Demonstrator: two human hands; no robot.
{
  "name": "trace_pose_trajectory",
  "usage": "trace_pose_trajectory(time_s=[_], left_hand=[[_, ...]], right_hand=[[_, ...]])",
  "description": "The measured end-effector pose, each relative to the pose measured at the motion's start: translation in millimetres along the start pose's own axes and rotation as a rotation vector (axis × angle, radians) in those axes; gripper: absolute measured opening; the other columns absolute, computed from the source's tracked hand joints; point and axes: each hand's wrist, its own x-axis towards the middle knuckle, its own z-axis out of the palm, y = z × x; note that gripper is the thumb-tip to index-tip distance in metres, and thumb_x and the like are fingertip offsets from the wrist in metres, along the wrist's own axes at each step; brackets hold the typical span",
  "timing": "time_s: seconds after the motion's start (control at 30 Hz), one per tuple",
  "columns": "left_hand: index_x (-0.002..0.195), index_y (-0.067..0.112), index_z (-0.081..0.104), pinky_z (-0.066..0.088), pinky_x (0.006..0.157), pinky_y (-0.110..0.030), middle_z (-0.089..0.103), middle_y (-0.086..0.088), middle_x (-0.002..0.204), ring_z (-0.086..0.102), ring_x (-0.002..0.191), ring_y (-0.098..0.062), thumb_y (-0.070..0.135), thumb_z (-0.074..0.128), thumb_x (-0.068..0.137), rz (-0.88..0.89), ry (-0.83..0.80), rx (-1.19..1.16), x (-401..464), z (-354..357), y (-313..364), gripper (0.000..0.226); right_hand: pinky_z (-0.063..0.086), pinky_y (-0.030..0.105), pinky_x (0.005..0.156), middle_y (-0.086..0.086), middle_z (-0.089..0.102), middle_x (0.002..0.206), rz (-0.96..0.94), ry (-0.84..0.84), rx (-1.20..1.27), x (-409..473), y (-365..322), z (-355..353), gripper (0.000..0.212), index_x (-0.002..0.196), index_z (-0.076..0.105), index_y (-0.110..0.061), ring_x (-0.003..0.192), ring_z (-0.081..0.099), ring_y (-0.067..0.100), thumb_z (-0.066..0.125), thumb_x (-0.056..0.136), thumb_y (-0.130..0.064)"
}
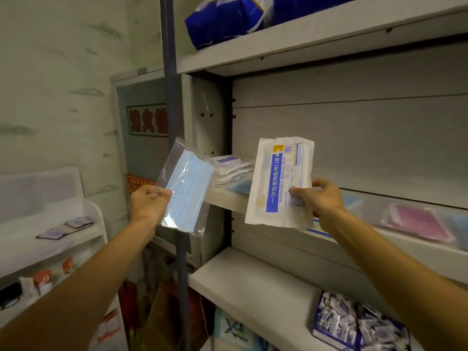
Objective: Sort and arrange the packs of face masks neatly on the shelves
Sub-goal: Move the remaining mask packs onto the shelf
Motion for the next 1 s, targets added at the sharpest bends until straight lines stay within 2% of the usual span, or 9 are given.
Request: trace_pose_trajectory(time_s=[0.1, 0.2, 0.27, 0.37, 0.5, 0.6, 0.67, 0.83, 1.0], left_hand=[[0.073, 0.015, 0.055, 0.043, 0.065, -0.023, 0.062, -0.012, 0.097, 0.059, 0.092, -0.029, 0.017, 0.067, 0.086, -0.007, -0.028, -0.002, 29, 1, -12, 0.018], [0.074, 0.016, 0.056, 0.044, 0.068, -0.027, 0.06, -0.009, 0.093, 0.056, 0.086, -0.025, 0.018, 0.067, 0.086, 0.005, -0.074, -0.026, 57, 8, -20, 0.017], [0.076, 0.017, 0.056, 0.045, 0.07, -0.026, 0.061, -0.008, 0.096, 0.056, 0.087, -0.022, 0.019, 0.068, 0.085, 0.029, -0.088, -0.039, 76, 15, -24, 0.016], [0.08, 0.017, 0.057, 0.044, 0.064, -0.023, 0.063, -0.008, 0.098, 0.058, 0.087, -0.021, 0.019, 0.07, 0.084, 0.062, -0.111, -0.063, 103, 31, -25, 0.014], [0.076, 0.02, 0.053, 0.044, 0.059, -0.024, 0.064, -0.006, 0.096, 0.06, 0.084, -0.02, 0.019, 0.07, 0.084, 0.117, -0.141, -0.089, 141, 56, -17, 0.019], [0.092, 0.01, 0.058, 0.042, 0.056, -0.02, 0.061, 0.0, 0.087, 0.059, 0.082, -0.017, 0.02, 0.07, 0.085, 0.156, -0.161, -0.1, 165, 75, -6, 0.017], [0.094, 0.008, 0.059, 0.044, 0.057, -0.02, 0.059, 0.004, 0.082, 0.059, 0.082, -0.017, 0.018, 0.071, 0.084, 0.19, -0.183, -0.114, 181, 89, 0, 0.019], [0.092, 0.011, 0.059, 0.05, 0.062, -0.023, 0.066, -0.004, 0.095, 0.064, 0.087, -0.02, 0.018, 0.072, 0.083, 0.252, -0.193, -0.14, 223, 114, 18, 0.018], [0.091, 0.013, 0.058, 0.053, 0.065, -0.026, 0.066, -0.001, 0.088, 0.065, 0.085, -0.018, 0.017, 0.071, 0.084, 0.297, -0.204, -0.17, 249, 131, 32, 0.016]], right_hand=[[0.053, 0.032, 0.06, 0.002, 0.066, 0.093, 0.006, -0.001, -0.027, 9, 0, 23, 0.022, 0.09, 0.054, -0.021, 0.075, 0.067, 0.018, 0.075, 0.082, -0.023], [0.052, 0.029, 0.055, 0.002, 0.067, 0.093, 0.028, -0.006, -0.003, 25, -1, 41, 0.03, 0.103, 0.056, -0.015, 0.076, 0.068, 0.017, 0.075, 0.082, -0.023], [0.052, 0.029, 0.053, 0.001, 0.067, 0.091, 0.04, 0.002, 0.016, 38, -1, 54, 0.03, 0.102, 0.056, -0.015, 0.075, 0.068, 0.017, 0.076, 0.08, -0.022], [0.053, 0.031, 0.052, 0.003, 0.067, 0.091, 0.06, 0.013, -0.002, 63, -3, 74, 0.028, 0.097, 0.058, -0.015, 0.072, 0.068, 0.018, 0.077, 0.079, -0.023], [0.059, 0.038, 0.068, 0.007, 0.068, 0.098, 0.084, 0.047, -0.013, 100, -5, 105, 0.026, 0.09, 0.059, -0.015, 0.081, 0.069, 0.024, 0.079, 0.077, -0.025], [0.054, 0.031, 0.056, 0.007, 0.067, 0.097, 0.079, 0.041, 0.032, 126, -7, 125, 0.024, 0.092, 0.06, -0.012, 0.076, 0.068, 0.022, 0.078, 0.079, -0.021], [0.051, 0.028, 0.051, 0.007, 0.067, 0.093, 0.088, 0.034, 0.071, 145, -7, 140, 0.024, 0.093, 0.061, -0.009, 0.069, 0.066, 0.018, 0.078, 0.079, -0.017], [0.055, 0.036, 0.064, 0.011, 0.068, 0.095, 0.126, 0.039, 0.122, 189, -4, 178, 0.022, 0.082, 0.057, -0.01, 0.076, 0.067, 0.024, 0.079, 0.078, -0.014], [0.057, 0.039, 0.073, 0.013, 0.068, 0.098, 0.184, 0.043, 0.161, 221, 5, 212, 0.025, 0.088, 0.059, -0.006, 0.087, 0.069, 0.029, 0.081, 0.076, -0.014]])
